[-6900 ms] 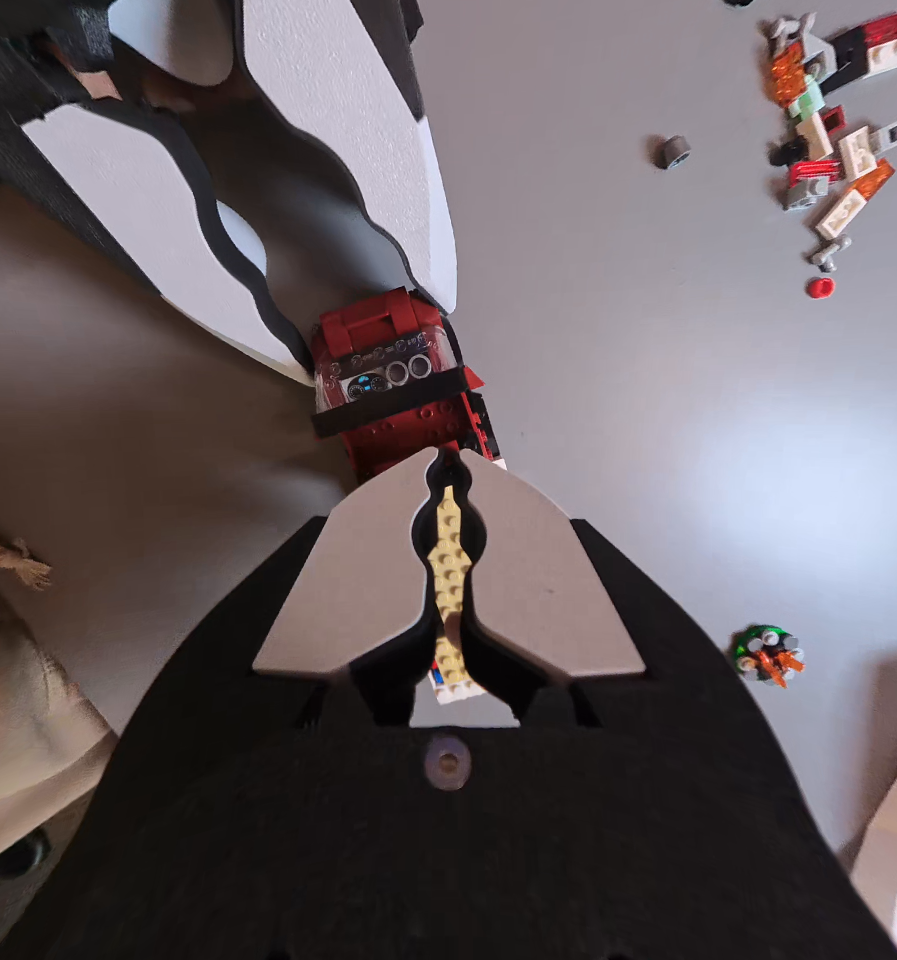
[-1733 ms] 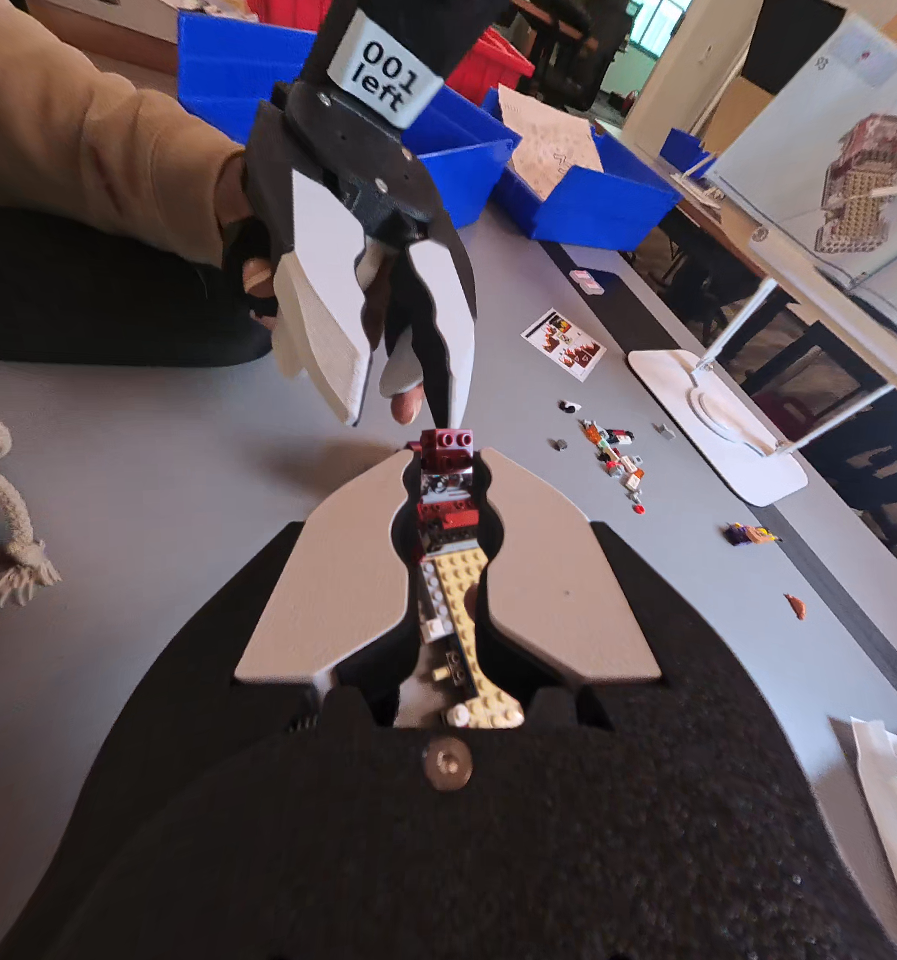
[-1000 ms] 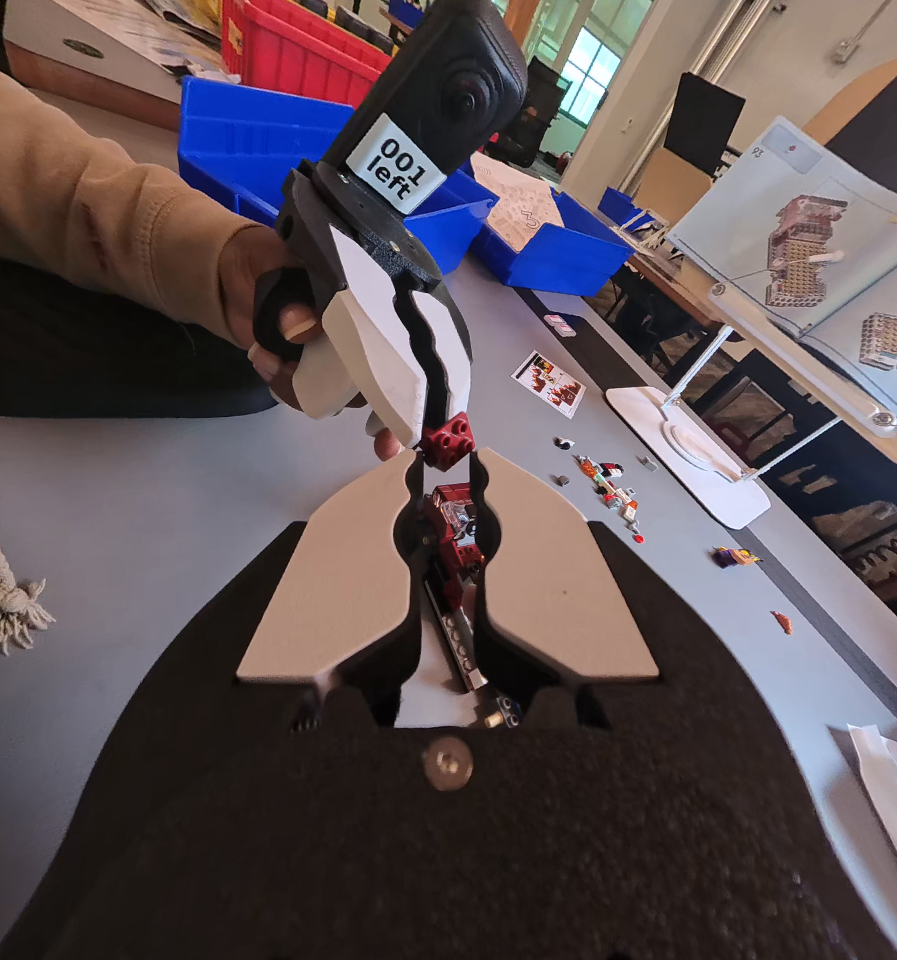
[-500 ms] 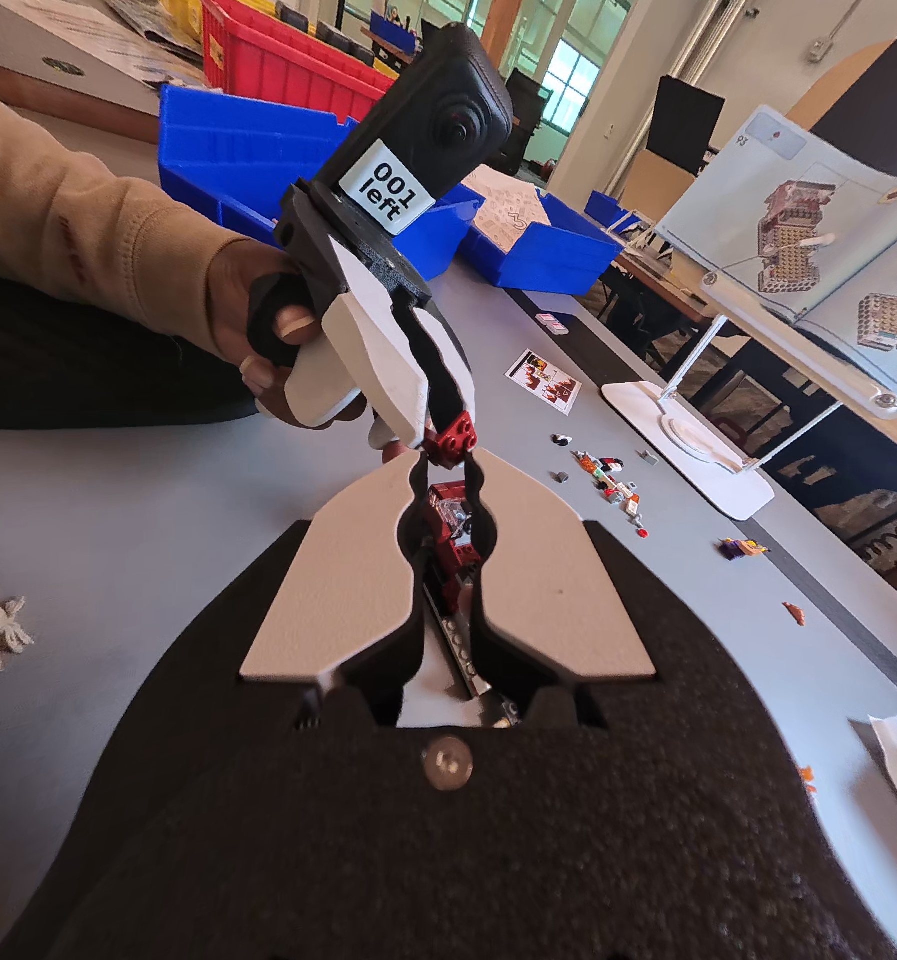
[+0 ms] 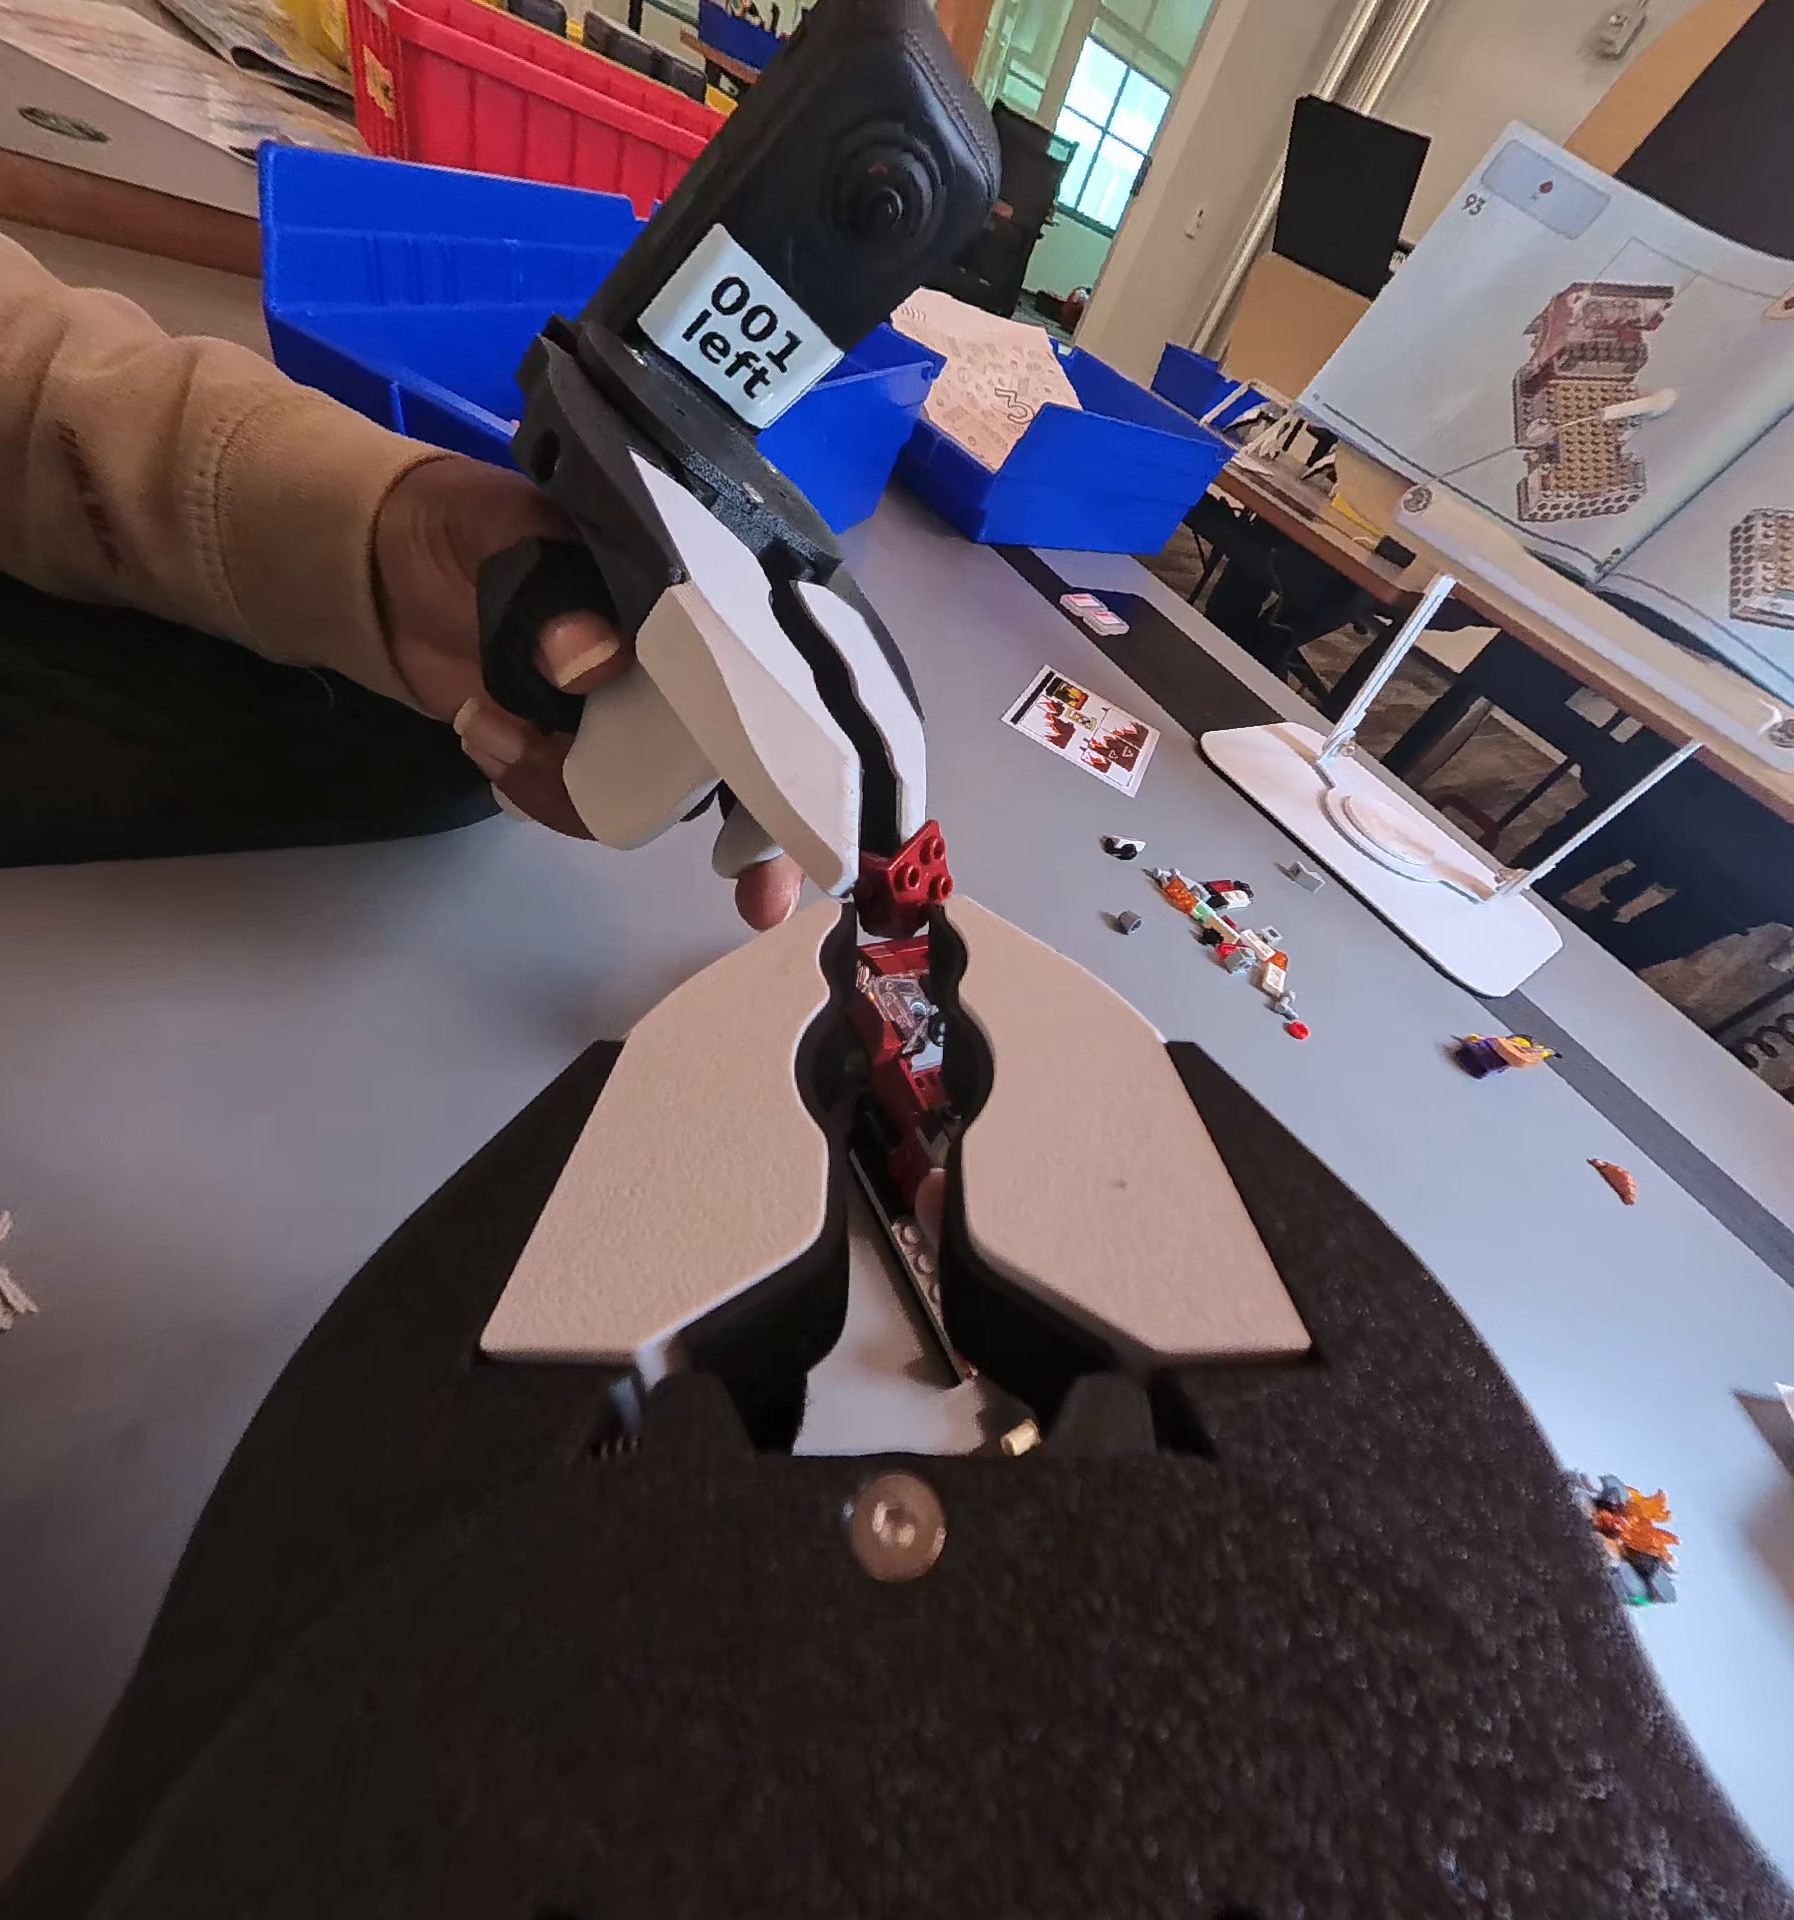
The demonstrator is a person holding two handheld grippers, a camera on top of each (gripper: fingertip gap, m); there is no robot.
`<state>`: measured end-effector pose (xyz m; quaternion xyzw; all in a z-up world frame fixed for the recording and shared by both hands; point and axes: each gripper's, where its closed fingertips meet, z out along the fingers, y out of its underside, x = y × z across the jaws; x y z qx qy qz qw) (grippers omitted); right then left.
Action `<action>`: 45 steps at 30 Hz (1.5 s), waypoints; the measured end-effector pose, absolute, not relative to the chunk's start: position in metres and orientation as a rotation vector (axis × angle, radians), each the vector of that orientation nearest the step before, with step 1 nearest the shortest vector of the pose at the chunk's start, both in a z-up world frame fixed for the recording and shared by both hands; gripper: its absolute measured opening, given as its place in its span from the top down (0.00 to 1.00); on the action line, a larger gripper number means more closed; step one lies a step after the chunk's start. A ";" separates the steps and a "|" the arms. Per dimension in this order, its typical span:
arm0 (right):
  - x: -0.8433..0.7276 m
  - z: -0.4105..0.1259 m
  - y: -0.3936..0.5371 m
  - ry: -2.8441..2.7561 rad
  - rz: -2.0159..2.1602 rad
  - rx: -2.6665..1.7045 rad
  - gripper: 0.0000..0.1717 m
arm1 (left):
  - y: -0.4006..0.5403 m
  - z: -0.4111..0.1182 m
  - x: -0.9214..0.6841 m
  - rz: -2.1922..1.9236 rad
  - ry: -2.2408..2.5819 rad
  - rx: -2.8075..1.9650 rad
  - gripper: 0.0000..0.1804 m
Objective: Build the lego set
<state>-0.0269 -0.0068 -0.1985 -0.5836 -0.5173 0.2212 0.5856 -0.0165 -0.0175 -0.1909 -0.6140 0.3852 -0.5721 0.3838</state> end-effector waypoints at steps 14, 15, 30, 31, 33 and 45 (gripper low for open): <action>-0.007 -0.205 -0.023 -1.739 0.079 -1.010 0.80 | -0.041 -0.204 -0.019 -1.917 1.135 -1.816 0.96; -0.009 -0.208 -0.027 -1.776 0.067 -0.982 0.79 | -0.043 -0.205 -0.015 -1.940 1.150 -1.829 0.96; 0.003 -0.211 -0.002 -1.443 0.318 -1.317 0.89 | -0.011 -0.184 -0.017 -1.727 1.112 -1.733 0.87; 0.008 -0.213 0.005 -1.371 0.369 -1.401 0.89 | 0.000 -0.181 -0.022 -1.622 1.101 -1.712 0.84; 0.020 -0.217 0.016 -1.236 0.455 -1.549 0.89 | 0.026 -0.187 -0.037 -1.334 1.122 -1.699 0.78; 0.035 -0.256 0.019 -0.954 0.656 -1.985 0.89 | 0.049 -0.300 -0.050 -0.604 1.528 -1.867 0.64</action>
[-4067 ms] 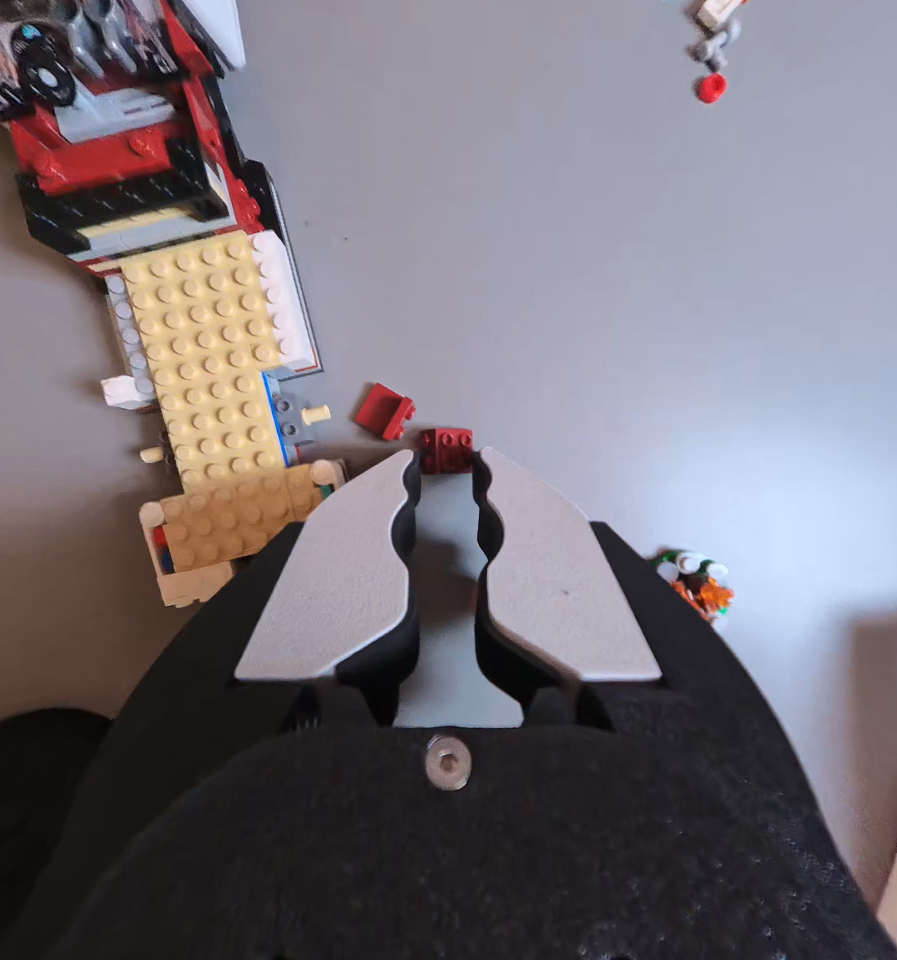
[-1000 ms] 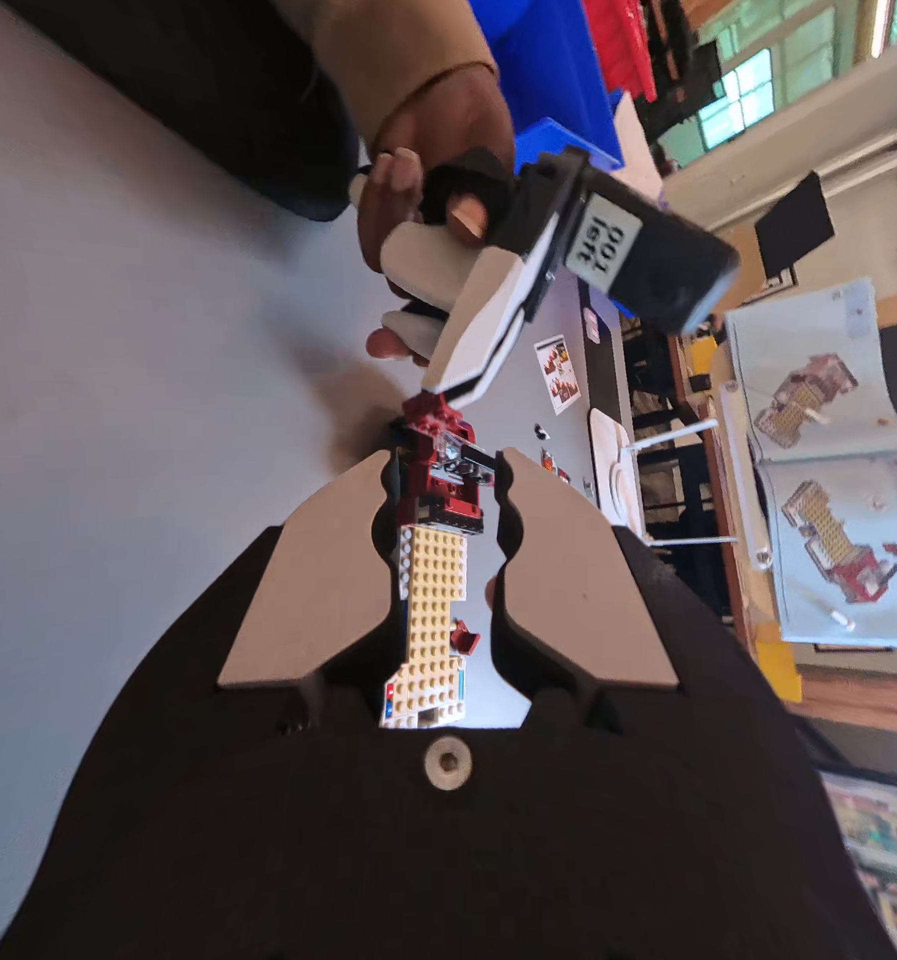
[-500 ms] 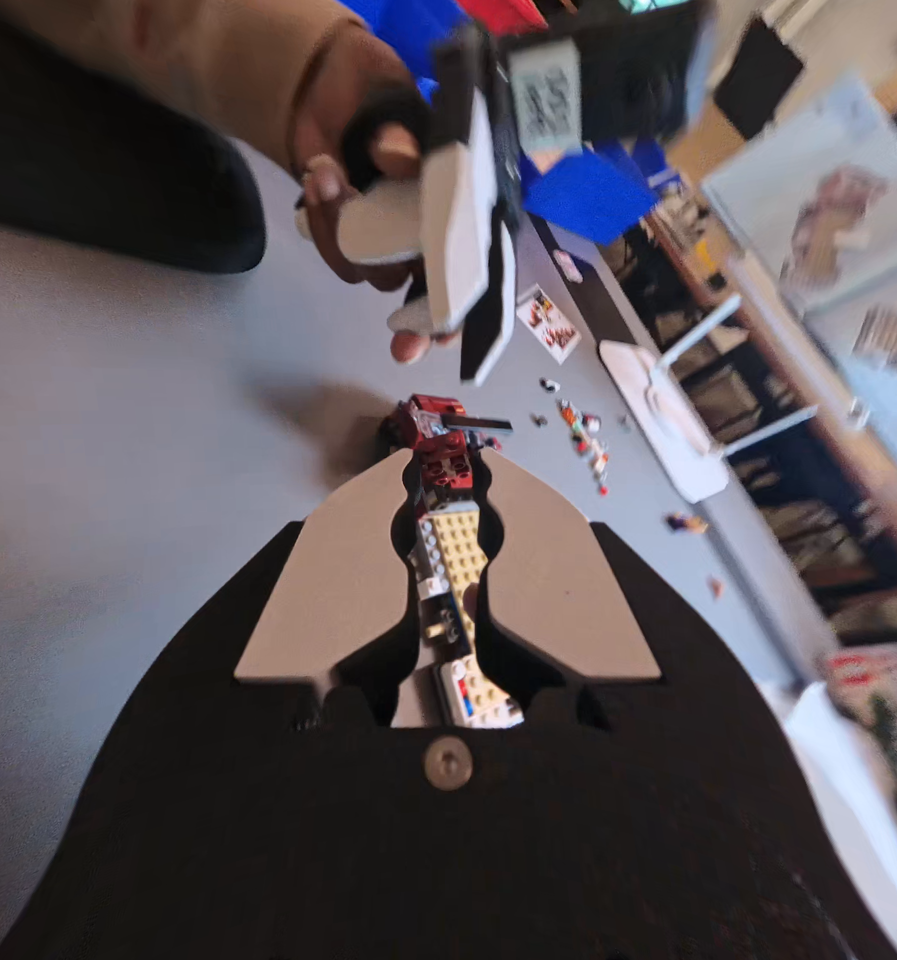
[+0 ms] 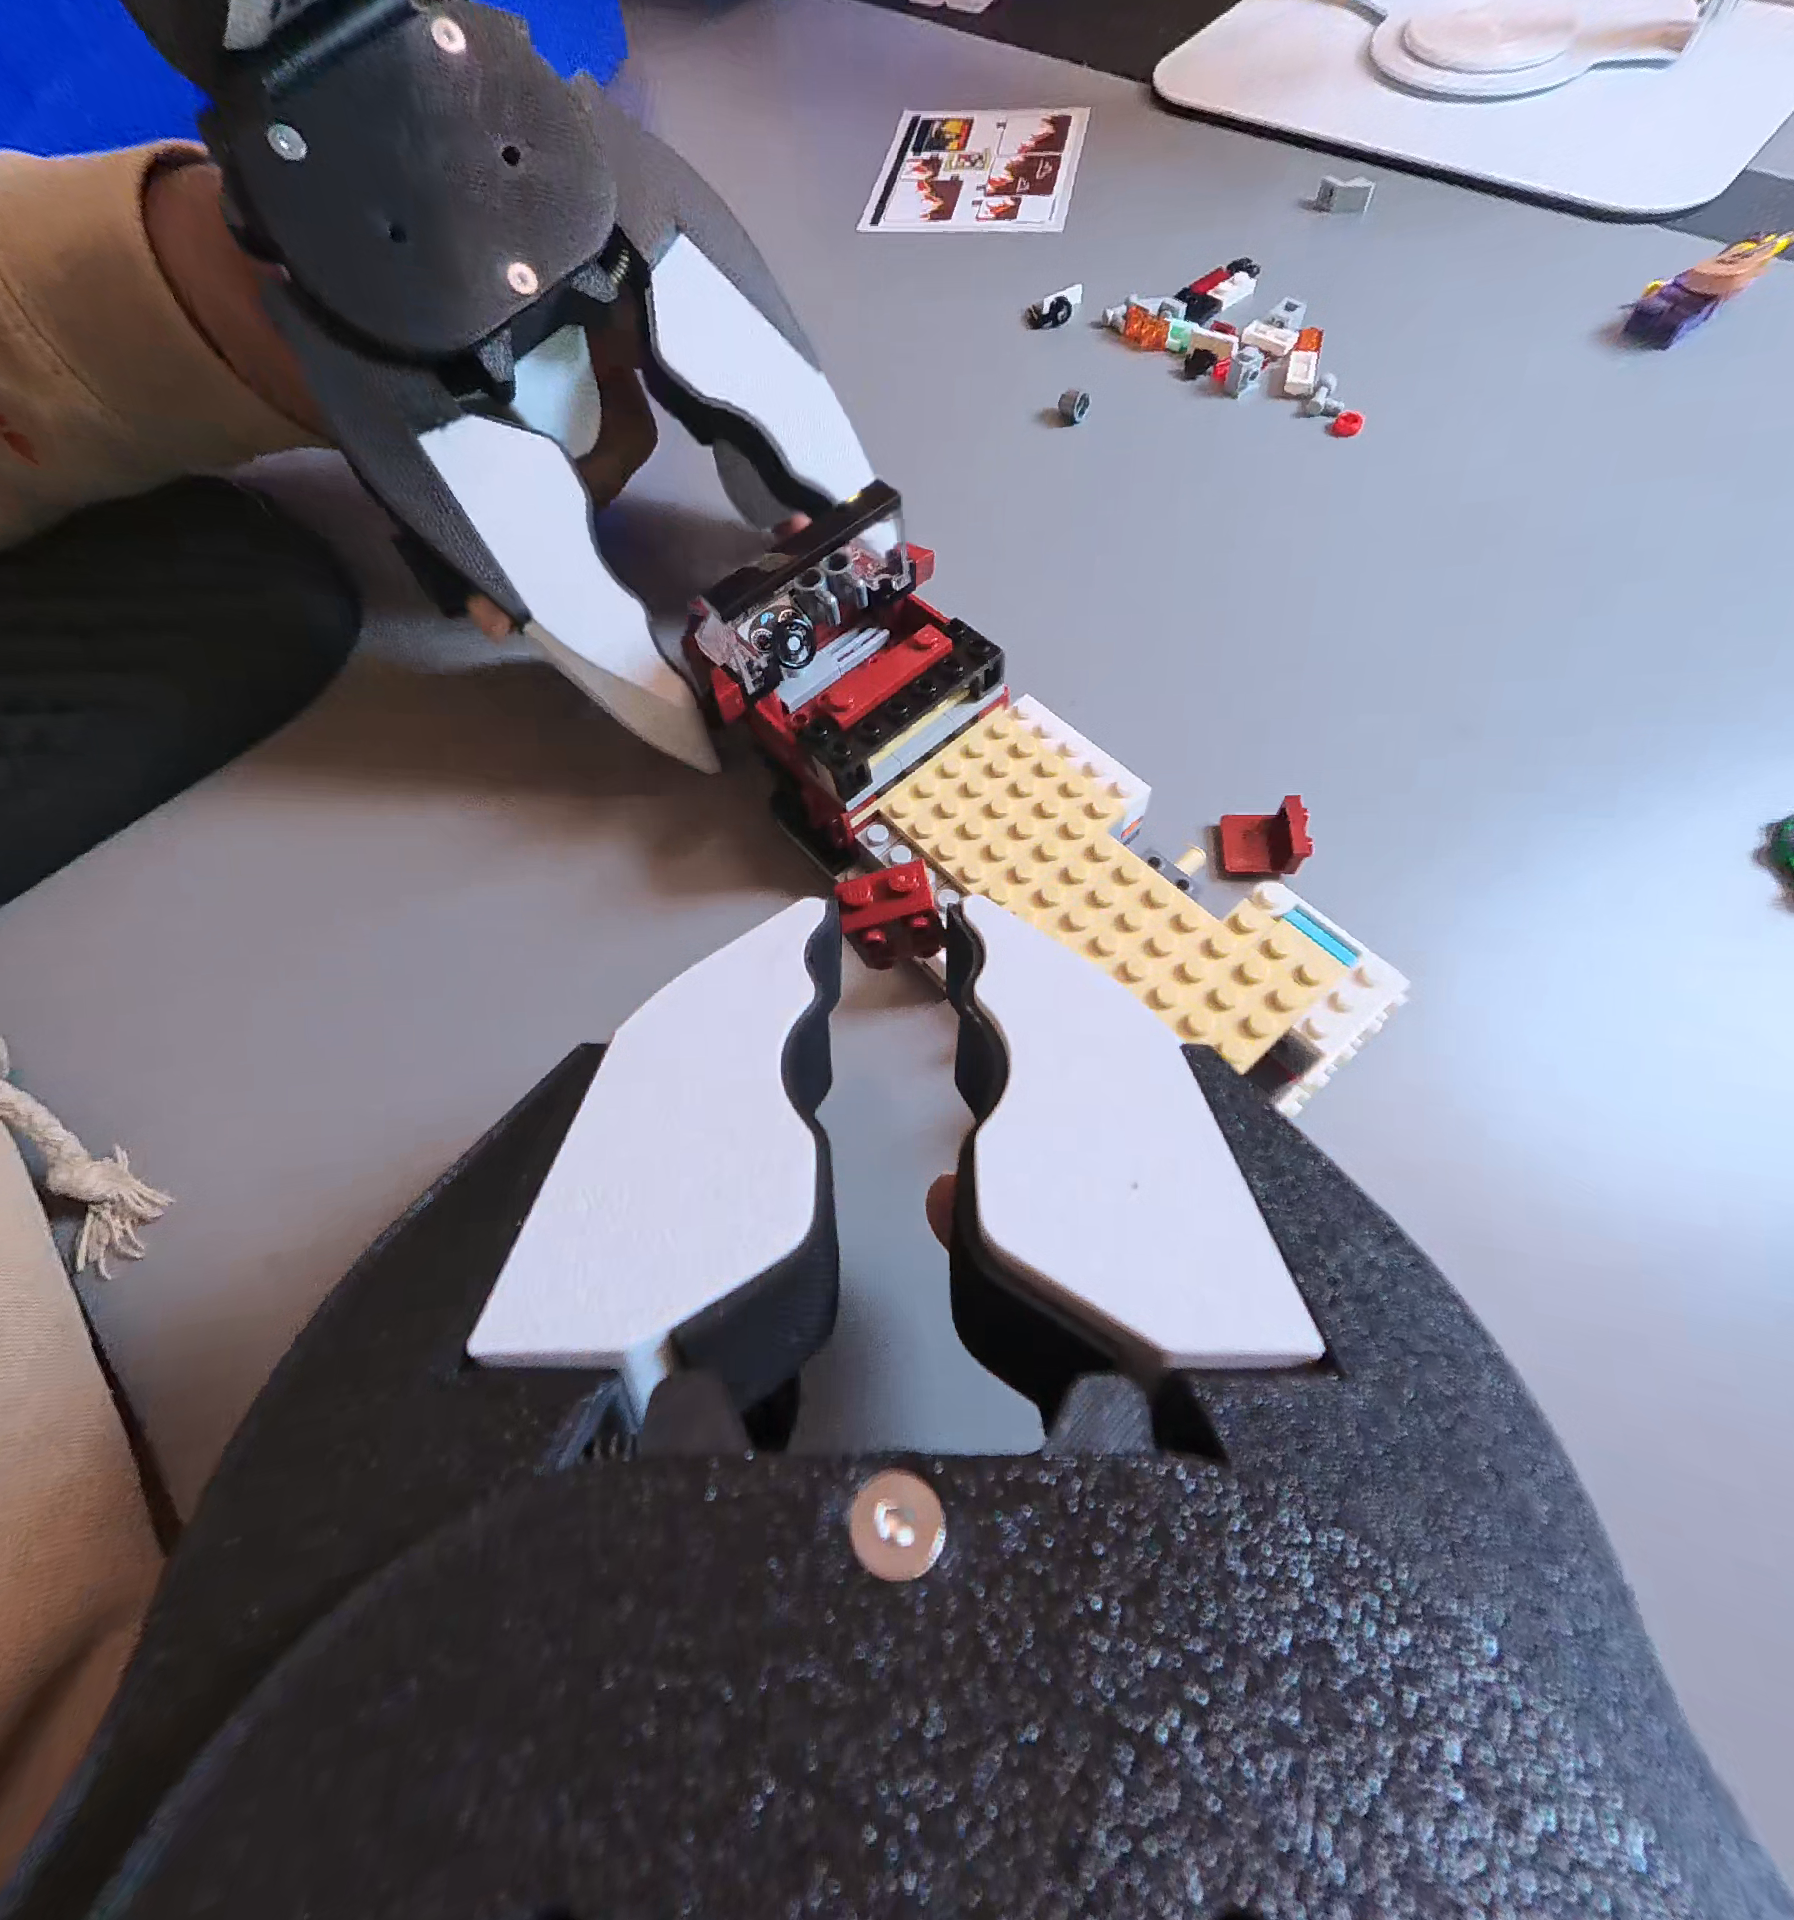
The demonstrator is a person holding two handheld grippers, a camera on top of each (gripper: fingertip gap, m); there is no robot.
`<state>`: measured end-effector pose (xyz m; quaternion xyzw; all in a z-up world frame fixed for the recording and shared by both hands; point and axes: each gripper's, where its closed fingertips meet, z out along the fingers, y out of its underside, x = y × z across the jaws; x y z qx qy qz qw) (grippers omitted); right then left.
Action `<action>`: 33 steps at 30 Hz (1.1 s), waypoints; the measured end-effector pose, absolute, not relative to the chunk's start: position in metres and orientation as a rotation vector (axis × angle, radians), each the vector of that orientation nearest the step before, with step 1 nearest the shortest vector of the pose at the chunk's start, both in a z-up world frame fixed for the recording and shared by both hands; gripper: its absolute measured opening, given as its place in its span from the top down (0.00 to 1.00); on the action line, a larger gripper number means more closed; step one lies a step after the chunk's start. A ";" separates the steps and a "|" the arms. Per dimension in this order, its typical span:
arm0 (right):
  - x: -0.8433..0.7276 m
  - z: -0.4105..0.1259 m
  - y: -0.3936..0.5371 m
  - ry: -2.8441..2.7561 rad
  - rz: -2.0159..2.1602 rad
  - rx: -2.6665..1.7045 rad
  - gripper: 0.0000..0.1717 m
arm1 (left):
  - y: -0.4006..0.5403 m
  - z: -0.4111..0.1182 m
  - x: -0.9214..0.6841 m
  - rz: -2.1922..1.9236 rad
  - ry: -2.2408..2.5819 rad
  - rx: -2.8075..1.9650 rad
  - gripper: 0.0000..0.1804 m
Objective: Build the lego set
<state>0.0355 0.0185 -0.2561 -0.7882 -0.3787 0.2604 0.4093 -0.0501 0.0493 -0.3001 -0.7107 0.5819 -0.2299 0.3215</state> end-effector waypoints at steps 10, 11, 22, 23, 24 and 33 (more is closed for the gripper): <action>0.031 -0.256 0.038 -0.855 0.579 -2.029 0.89 | 0.054 -0.299 -0.048 -0.406 1.168 -2.081 0.64; 0.028 -0.257 0.038 -0.851 0.576 -2.030 0.89 | 0.048 -0.299 -0.045 -0.413 1.183 -2.079 0.61; 0.028 -0.260 0.053 -0.897 0.476 -2.040 0.89 | 0.031 -0.288 -0.034 -0.526 1.299 -1.973 0.67; 0.029 -0.261 0.055 -0.912 0.473 -2.049 0.89 | 0.032 -0.284 -0.034 -0.552 1.304 -1.957 0.67; 0.029 -0.262 0.056 -0.923 0.473 -2.056 0.89 | 0.034 -0.281 -0.034 -0.576 1.299 -1.949 0.67; 0.026 -0.270 0.058 -0.927 0.509 -2.083 0.89 | 0.032 -0.283 -0.022 -0.686 1.327 -1.904 0.65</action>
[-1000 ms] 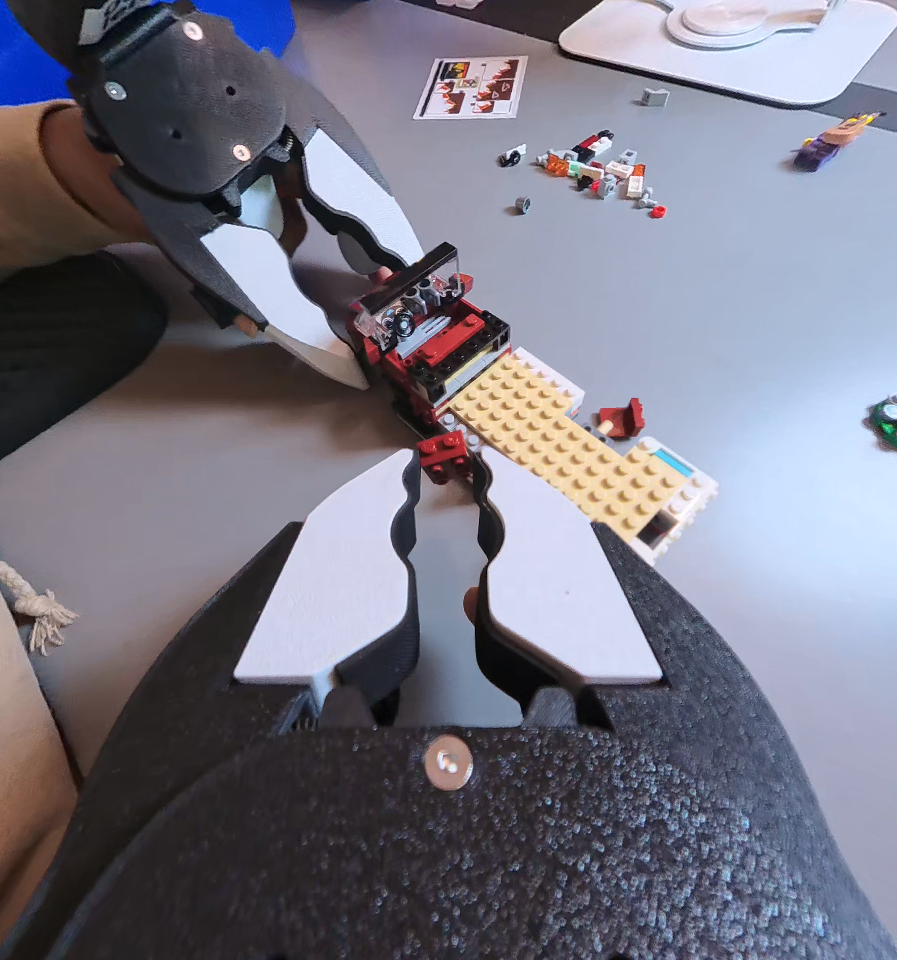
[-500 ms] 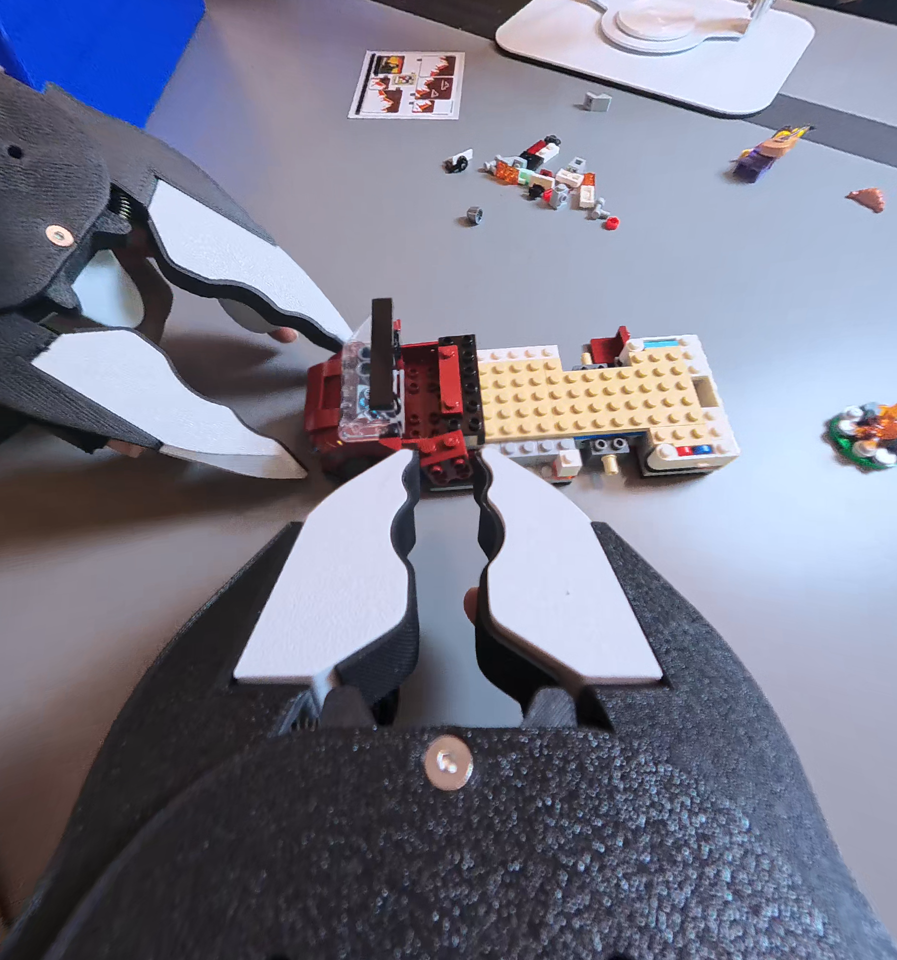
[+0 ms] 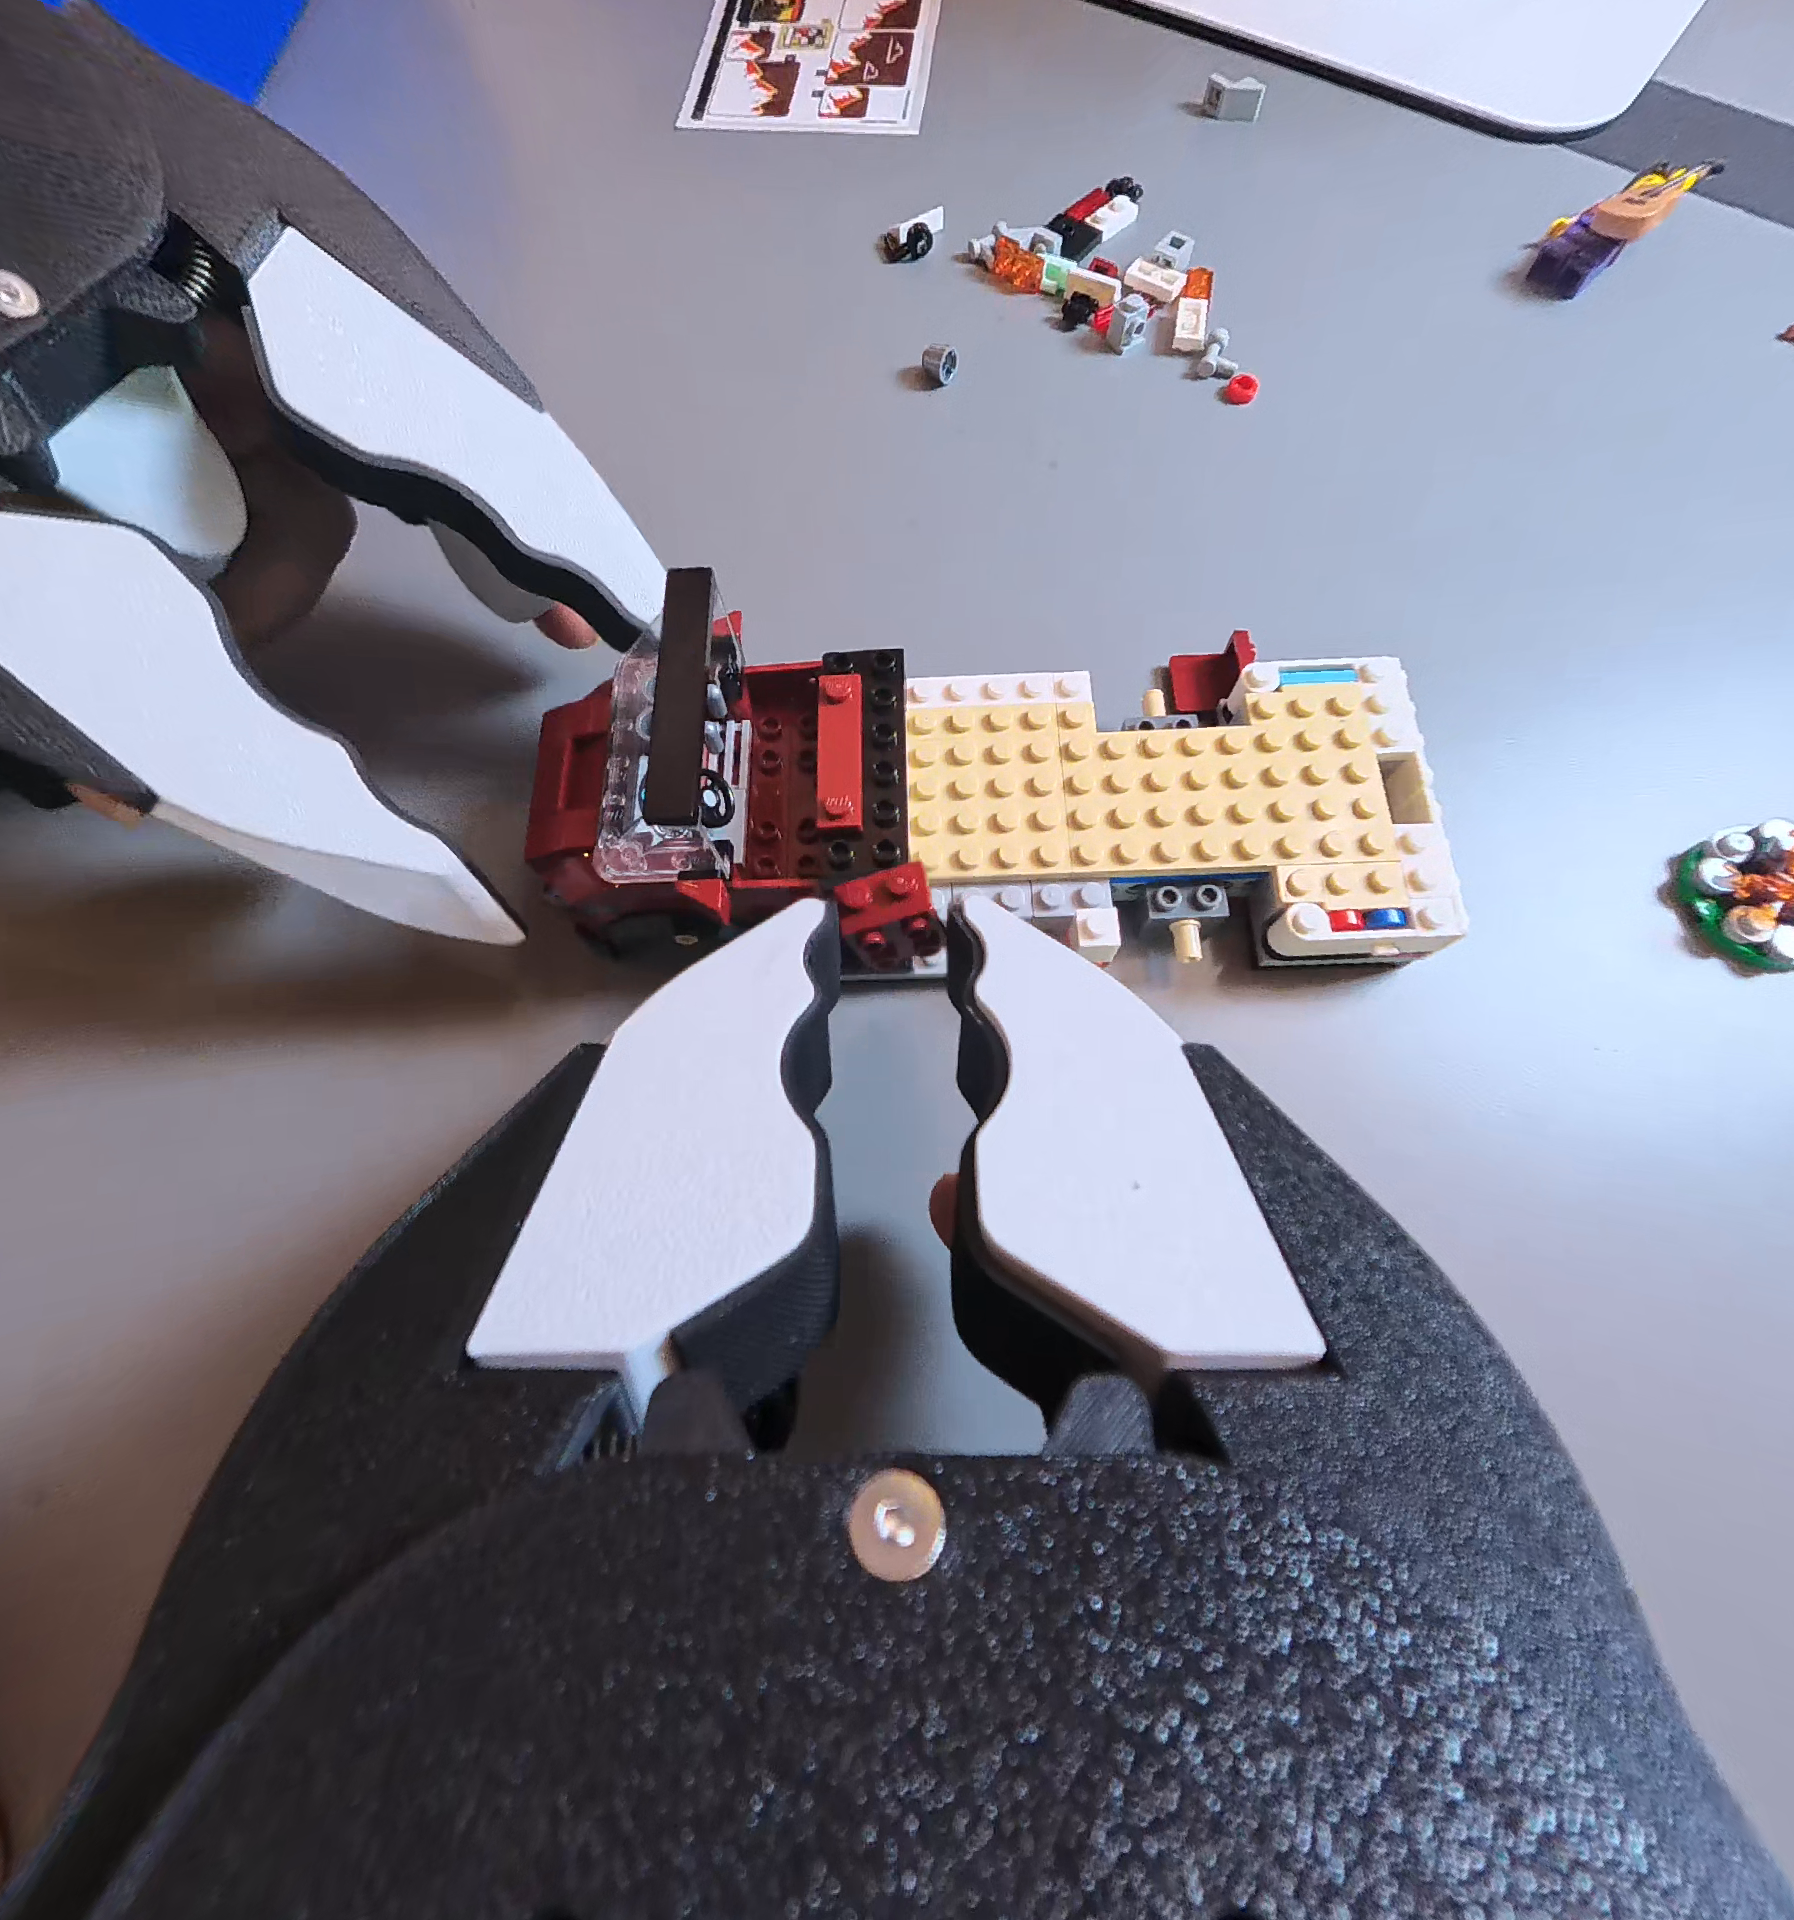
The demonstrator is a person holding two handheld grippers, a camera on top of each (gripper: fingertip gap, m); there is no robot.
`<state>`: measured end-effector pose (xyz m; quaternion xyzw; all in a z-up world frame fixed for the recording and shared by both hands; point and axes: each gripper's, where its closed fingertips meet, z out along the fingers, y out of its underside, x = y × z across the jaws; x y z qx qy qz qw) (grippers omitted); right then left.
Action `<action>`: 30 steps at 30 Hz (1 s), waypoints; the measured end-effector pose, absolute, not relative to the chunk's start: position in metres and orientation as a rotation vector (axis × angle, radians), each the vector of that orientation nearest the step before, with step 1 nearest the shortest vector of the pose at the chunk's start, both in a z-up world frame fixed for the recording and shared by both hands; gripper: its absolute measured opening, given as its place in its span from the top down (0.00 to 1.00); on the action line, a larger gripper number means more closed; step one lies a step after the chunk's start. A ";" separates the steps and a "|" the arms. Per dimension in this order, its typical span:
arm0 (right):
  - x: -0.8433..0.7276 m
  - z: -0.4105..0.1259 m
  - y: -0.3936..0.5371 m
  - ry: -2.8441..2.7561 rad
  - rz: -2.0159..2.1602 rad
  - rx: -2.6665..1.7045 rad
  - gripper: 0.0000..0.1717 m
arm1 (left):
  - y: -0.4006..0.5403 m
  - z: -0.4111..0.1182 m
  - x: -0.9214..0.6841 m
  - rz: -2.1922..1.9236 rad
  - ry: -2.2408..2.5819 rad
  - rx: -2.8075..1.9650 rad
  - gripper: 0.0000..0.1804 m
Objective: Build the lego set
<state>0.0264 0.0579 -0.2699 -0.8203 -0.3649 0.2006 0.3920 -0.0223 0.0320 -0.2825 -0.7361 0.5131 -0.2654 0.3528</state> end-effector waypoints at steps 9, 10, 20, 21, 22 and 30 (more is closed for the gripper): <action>0.024 -0.268 0.058 -0.918 0.596 -2.108 0.89 | 0.028 -0.283 -0.021 -0.663 1.355 -1.881 0.68; 0.024 -0.267 0.059 -0.919 0.608 -2.111 0.89 | 0.028 -0.283 -0.021 -0.663 1.358 -1.879 0.68; 0.020 -0.269 0.062 -0.998 0.662 -2.166 0.89 | 0.024 -0.283 -0.019 -0.681 1.372 -1.863 0.69; 0.020 -0.270 0.062 -1.013 0.651 -2.171 0.89 | 0.023 -0.283 -0.018 -0.681 1.375 -1.861 0.69; 0.020 -0.271 0.063 -1.023 0.642 -2.176 0.89 | 0.023 -0.283 -0.018 -0.680 1.375 -1.859 0.69; 0.019 -0.271 0.063 -1.049 0.635 -2.165 0.89 | 0.023 -0.283 -0.020 -0.700 1.370 -1.862 0.69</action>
